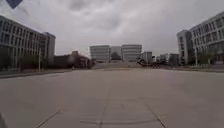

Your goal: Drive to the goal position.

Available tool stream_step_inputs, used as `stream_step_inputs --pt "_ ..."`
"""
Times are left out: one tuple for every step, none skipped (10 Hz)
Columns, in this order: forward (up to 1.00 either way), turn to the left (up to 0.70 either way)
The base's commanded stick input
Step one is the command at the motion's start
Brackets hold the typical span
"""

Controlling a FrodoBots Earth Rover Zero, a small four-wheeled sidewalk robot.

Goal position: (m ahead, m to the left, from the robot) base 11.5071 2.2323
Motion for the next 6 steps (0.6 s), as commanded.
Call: stream_step_inputs --pt "0.70 -0.01" --pt "0.70 -0.01" --pt "0.70 -0.01" --pt "0.70 -0.01" --pt "0.70 -0.01" --pt "0.70 -0.01"
